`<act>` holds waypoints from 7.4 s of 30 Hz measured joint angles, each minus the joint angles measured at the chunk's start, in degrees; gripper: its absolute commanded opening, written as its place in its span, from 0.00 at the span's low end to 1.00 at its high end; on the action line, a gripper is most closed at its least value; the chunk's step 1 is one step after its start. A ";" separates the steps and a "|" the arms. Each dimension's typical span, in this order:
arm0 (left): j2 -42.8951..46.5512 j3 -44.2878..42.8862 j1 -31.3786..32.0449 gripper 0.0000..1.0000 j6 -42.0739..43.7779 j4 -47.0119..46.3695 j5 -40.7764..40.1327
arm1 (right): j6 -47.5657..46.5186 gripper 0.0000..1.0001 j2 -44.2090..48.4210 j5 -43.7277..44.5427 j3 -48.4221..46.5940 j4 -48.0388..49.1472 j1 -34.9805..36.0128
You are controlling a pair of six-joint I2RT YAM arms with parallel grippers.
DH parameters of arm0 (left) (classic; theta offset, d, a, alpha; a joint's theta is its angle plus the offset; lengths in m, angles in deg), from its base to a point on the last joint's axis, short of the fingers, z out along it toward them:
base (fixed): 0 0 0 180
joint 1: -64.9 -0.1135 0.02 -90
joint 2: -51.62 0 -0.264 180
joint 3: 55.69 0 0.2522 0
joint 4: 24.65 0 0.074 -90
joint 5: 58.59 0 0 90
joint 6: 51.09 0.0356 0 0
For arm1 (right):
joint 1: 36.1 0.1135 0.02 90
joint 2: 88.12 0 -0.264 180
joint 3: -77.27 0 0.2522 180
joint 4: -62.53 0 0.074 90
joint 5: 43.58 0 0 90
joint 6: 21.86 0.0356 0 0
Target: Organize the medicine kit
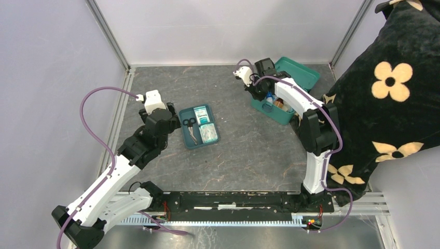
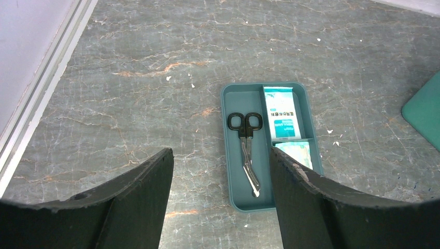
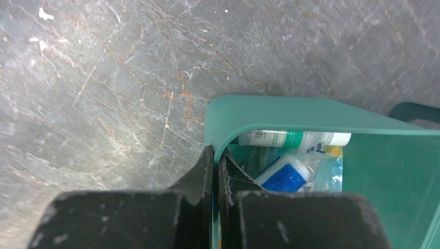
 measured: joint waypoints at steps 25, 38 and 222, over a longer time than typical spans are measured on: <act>-1.16 0.00 -1.81 0.75 0.00 -1.25 2.62 | 42.12 0.09 -5.75 4.00 -7.85 6.91 16.41; -1.14 0.00 -1.84 0.75 0.00 -1.25 2.71 | 48.22 0.35 -2.38 10.10 -4.96 11.10 19.28; -3.37 1.36 -7.37 0.86 3.39 -1.29 12.04 | 28.28 0.00 16.87 11.63 19.41 14.60 13.51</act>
